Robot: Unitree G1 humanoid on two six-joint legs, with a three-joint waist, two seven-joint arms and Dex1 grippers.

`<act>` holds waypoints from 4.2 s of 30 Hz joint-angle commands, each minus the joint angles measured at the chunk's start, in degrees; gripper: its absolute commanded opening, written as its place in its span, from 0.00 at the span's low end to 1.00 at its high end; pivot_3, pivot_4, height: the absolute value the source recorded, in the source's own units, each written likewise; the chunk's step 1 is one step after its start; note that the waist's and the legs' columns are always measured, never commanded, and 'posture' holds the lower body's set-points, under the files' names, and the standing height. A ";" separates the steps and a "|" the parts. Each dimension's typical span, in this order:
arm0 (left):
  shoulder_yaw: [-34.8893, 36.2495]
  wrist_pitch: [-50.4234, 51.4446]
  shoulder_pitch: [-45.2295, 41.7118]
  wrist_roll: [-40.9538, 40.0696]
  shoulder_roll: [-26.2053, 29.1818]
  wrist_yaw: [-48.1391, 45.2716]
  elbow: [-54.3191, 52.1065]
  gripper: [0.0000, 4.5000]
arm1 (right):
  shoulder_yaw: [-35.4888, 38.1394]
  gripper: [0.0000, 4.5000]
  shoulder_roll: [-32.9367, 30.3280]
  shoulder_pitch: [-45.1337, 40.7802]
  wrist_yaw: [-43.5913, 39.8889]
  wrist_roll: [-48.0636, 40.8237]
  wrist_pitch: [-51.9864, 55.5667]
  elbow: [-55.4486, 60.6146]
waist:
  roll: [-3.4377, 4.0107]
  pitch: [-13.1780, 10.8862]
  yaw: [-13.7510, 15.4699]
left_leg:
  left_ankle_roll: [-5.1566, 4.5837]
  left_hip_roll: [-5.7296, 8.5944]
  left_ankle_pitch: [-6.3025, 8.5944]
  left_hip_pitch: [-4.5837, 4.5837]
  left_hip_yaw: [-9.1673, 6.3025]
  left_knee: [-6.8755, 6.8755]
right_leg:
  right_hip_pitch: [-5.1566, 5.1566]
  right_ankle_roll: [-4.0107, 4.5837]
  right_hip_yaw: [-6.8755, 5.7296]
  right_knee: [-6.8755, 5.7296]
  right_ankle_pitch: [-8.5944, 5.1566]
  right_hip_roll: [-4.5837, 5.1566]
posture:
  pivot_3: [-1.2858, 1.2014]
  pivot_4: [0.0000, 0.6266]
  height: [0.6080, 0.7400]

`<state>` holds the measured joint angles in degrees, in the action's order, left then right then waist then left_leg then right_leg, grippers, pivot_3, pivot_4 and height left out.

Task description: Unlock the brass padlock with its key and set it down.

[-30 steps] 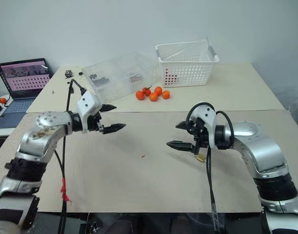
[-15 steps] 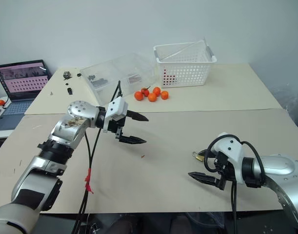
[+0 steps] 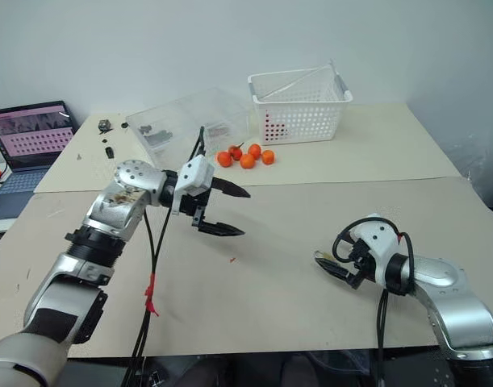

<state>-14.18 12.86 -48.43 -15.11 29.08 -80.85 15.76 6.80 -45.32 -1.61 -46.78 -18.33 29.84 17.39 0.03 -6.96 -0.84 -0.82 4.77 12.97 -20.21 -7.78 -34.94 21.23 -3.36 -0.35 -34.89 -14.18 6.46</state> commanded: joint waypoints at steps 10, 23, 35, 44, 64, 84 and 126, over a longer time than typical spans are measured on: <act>5.31 6.88 3.20 -3.17 5.05 3.42 -10.53 0.99 | -3.98 1.00 1.21 -4.73 -3.65 3.60 -9.77 -11.86 | 0.04 0.03 -0.04 | 0.00 -0.35 0.00 0.04 0.05 0.01 | -0.01 0.01 -0.01 -0.02 0.01 -0.17 | 0.52 0.24 1.00; 5.78 7.58 4.05 -3.63 6.38 5.09 -12.11 1.00 | -4.91 0.46 2.76 -5.74 -4.80 4.61 -12.13 -16.82 | 0.05 0.03 -0.06 | 0.01 -0.45 0.00 0.06 0.12 0.01 | 0.01 0.04 0.04 -0.04 0.03 -0.26 | 0.52 0.24 1.00; 7.58 8.03 6.97 -3.69 9.58 6.35 -13.16 1.00 | -11.26 0.20 2.60 -14.32 -7.66 6.84 -8.81 -10.43 | 0.06 0.03 -0.74 | 0.00 -0.54 0.00 0.10 0.16 0.03 | 0.06 0.07 0.15 -0.06 0.04 -0.38 | 0.52 0.24 1.00; 13.50 11.93 16.68 -4.90 15.72 11.54 -22.34 1.00 | -28.67 0.20 11.88 -32.79 -13.93 13.87 -11.20 -14.59 | -0.02 -0.01 -1.45 | 0.02 -0.74 0.08 0.19 0.06 0.11 | 0.33 0.15 0.55 -0.12 0.09 -0.84 | 0.52 0.24 1.00; 21.31 22.84 28.17 -9.30 20.57 22.63 -40.65 1.00 | -33.74 0.72 22.14 -38.32 -24.42 14.94 -19.89 -31.15 | -0.06 0.07 -1.69 | 0.39 -1.20 0.14 0.04 0.30 0.18 | 0.91 0.55 1.33 -0.26 0.33 -1.39 | 0.52 0.24 1.00; 2.56 0.29 26.44 -0.89 9.91 13.84 -18.30 1.00 | -13.24 0.99 0.32 -23.60 -22.20 -4.99 12.86 3.72 | -0.08 0.12 0.13 | 0.38 -1.28 0.27 -0.05 0.72 0.12 | 0.93 0.75 1.41 -0.07 0.44 -1.28 | 0.52 0.24 1.00; -1.98 -11.05 17.67 11.17 -1.06 18.32 2.25 0.18 | -14.89 1.00 -1.75 -23.51 -12.90 -5.10 10.89 3.25 | -0.14 0.17 0.11 | 0.33 -1.43 0.28 0.01 1.45 -0.05 | 0.83 0.83 1.41 -0.09 0.50 -1.38 | 0.52 0.24 1.00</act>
<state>-18.51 1.79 -28.60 -4.07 28.23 -63.62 17.34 -8.60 -47.08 -23.92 -59.50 -23.49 42.08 19.70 -0.11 -6.79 -0.73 -0.49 3.34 13.25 -20.21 -6.33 -34.99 22.05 -2.54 1.06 -34.98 -13.68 5.08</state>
